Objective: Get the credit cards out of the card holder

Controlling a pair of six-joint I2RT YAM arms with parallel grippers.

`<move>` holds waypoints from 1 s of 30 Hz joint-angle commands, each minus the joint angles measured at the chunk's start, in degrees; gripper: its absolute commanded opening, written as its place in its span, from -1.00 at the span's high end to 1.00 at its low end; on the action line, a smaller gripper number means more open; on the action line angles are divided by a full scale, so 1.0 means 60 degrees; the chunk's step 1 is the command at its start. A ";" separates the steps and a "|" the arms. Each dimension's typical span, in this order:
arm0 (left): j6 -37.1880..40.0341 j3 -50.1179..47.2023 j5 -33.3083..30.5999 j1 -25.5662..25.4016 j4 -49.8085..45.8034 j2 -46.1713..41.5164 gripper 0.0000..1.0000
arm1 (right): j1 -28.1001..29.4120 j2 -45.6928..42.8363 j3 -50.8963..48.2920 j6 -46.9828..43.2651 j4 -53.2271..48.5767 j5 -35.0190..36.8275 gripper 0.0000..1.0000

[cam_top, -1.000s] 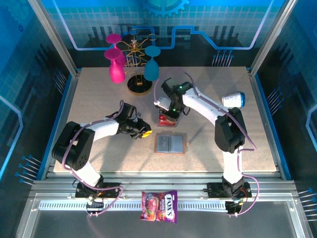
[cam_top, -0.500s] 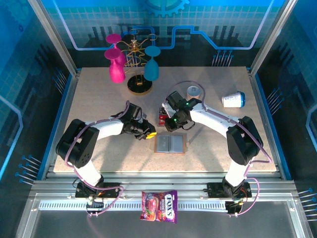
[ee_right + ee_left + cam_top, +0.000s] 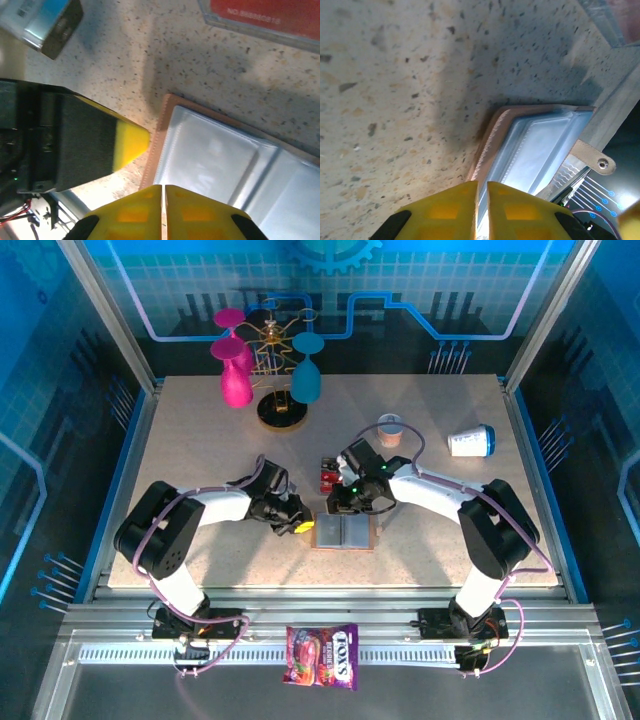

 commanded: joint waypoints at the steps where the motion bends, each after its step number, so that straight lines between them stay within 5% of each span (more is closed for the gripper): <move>1: -0.0071 -0.0118 0.0127 -0.0127 0.0053 0.0003 0.75 | -0.0017 0.0190 -0.0281 0.0369 0.0361 -0.0620 0.72; 30: 0.0237 0.0033 0.0703 -0.0200 0.0211 0.0374 0.85 | 0.0108 0.0959 -0.0703 0.0906 0.0749 -0.1157 0.69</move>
